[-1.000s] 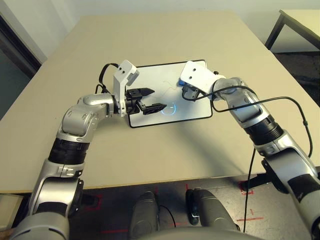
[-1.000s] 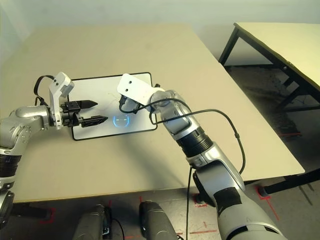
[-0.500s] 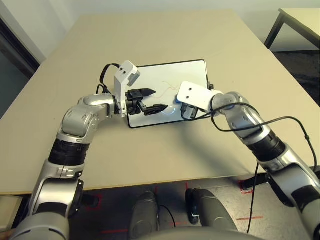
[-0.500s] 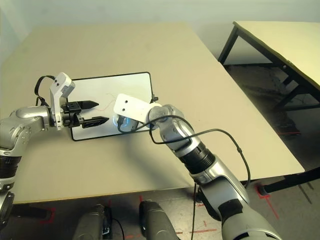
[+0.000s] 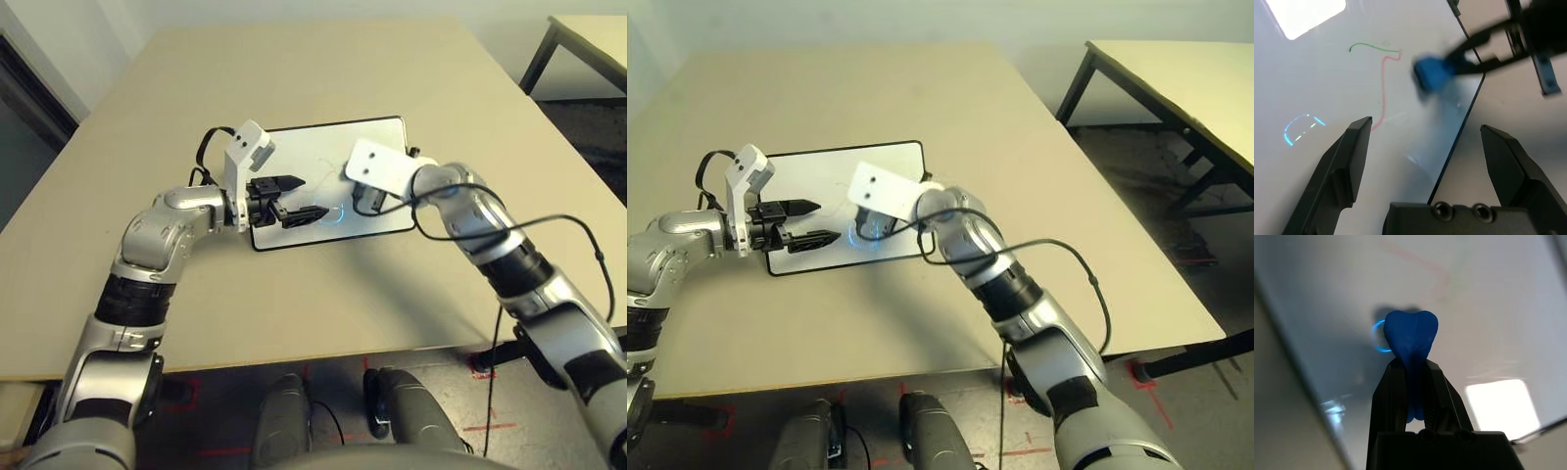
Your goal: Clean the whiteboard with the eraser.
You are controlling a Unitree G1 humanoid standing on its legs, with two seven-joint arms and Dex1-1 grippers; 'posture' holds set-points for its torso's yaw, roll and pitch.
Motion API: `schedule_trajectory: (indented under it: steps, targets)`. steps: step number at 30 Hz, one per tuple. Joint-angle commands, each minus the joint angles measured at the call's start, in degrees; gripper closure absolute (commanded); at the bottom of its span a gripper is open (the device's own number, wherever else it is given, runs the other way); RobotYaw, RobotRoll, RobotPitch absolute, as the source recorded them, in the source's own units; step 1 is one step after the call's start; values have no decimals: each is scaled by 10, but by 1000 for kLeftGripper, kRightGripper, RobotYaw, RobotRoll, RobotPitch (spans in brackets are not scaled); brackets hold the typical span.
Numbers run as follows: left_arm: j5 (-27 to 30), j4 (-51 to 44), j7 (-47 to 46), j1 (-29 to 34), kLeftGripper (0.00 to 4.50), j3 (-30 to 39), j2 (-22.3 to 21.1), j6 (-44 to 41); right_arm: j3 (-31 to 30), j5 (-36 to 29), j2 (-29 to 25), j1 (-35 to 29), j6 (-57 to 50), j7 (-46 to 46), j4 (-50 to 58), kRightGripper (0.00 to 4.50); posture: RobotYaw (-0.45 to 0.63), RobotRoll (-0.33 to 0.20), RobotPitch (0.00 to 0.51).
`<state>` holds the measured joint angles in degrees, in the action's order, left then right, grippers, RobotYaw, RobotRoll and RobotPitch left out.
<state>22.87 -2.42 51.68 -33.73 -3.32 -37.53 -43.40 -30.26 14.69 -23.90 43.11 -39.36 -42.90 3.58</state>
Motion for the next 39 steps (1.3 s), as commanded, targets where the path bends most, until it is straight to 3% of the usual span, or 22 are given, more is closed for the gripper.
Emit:
schedule_trajectory:
  steps: [1, 10, 14, 23, 33, 39]
  targets:
    - [-1, 6, 3, -5, 0, 7, -11, -3, -13, 14, 2, 7, -7, -5, -27, 4134, -35, 0, 139]
    - [-7, 48, 20, -24, 0, 11, -44, 11, 16, 20, 51, 126, 74, 38, -199, 4135, -26, 0, 137]
    - [-7, 49, 24, -16, 0, 11, -53, 13, 11, 22, 50, 116, 76, 27, -188, 4135, -21, 0, 137]
    - [-6, 52, 28, -10, 0, 19, -67, 13, -18, 25, 11, 25, -1, -38, -48, 4143, -19, 0, 140]
    - [-8, 60, 33, -15, 0, 15, -66, 18, 36, 24, 68, 178, 97, 33, -262, 4143, -19, 0, 138]
    - [-6, 51, 33, -11, 0, 17, -66, 13, 27, 28, 72, 169, 107, 25, -258, 4144, -11, 0, 139]
